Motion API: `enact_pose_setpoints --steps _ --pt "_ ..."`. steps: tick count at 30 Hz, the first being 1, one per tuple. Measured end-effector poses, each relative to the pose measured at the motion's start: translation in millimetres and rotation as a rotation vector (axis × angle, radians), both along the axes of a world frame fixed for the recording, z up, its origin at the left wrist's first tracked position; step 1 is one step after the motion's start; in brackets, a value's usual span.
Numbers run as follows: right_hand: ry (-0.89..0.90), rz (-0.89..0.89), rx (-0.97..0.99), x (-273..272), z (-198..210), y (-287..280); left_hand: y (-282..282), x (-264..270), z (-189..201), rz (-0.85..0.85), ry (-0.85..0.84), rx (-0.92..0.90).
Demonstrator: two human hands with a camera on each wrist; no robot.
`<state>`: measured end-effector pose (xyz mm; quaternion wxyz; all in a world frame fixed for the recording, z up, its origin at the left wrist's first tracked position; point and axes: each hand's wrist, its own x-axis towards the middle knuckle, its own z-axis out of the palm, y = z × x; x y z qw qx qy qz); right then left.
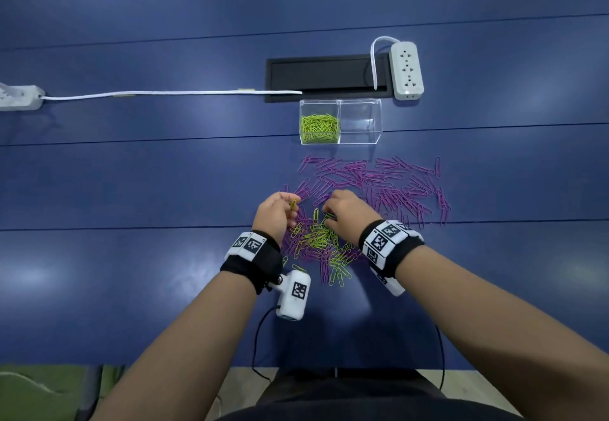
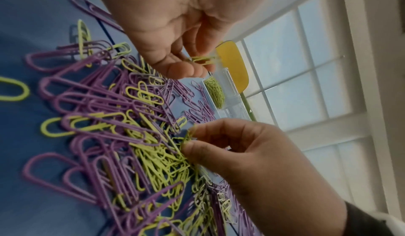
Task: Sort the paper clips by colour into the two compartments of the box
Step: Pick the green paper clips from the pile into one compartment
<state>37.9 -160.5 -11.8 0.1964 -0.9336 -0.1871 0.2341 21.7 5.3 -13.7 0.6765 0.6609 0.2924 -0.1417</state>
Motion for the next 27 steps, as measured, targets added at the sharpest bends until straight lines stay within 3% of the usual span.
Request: enact_pose_setpoints --steps 3,5,10,13,16,23,27 --pt "-0.004 0.020 0.004 -2.8 -2.4 0.7 -0.8 7.8 -4.3 0.018 0.076 -0.003" --pt "-0.008 0.035 0.002 -4.0 -2.5 1.3 -4.0 11.3 -5.3 -0.066 0.150 0.119" --pt "-0.043 0.113 -0.099 -4.5 -6.7 2.2 -15.9 -2.4 -3.0 -0.476 -0.019 0.734" --pt "-0.145 0.130 -0.059 -4.8 -12.5 0.8 -21.2 1.8 -3.9 -0.618 -0.073 0.872" --pt "-0.061 0.073 -0.095 -2.8 -4.7 -7.1 -26.5 5.3 -6.2 -0.705 -0.081 0.929" --pt "0.107 -0.482 0.329 1.3 6.3 -37.4 -28.5 -2.4 -6.3 -0.740 -0.171 0.972" --pt "0.391 -0.753 0.704 -1.1 14.1 -40.7 -31.4 -5.5 -6.4 -0.808 -0.189 0.995"
